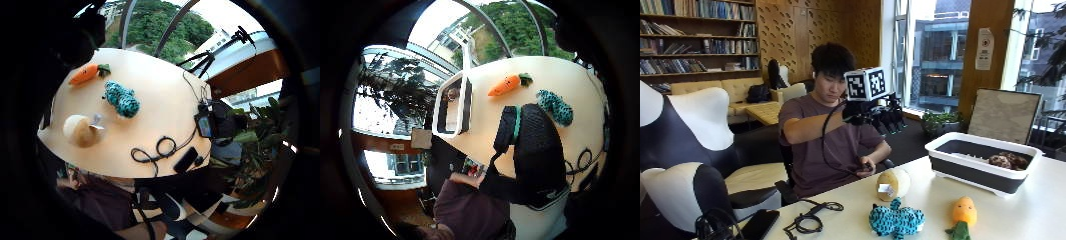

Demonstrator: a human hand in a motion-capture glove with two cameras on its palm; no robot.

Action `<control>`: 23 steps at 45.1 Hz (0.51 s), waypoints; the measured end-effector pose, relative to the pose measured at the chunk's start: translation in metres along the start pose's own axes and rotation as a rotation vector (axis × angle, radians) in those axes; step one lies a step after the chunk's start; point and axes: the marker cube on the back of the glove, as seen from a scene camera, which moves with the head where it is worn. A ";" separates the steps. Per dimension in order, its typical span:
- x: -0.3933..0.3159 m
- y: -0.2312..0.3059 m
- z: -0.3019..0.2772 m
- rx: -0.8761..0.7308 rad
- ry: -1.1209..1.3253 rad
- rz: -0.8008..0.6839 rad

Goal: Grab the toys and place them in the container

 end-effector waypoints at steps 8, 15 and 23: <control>0.003 -0.006 -0.017 -0.052 -0.021 0.027; 0.018 -0.012 -0.018 -0.146 -0.040 0.061; 0.030 -0.019 -0.016 -0.153 -0.001 0.109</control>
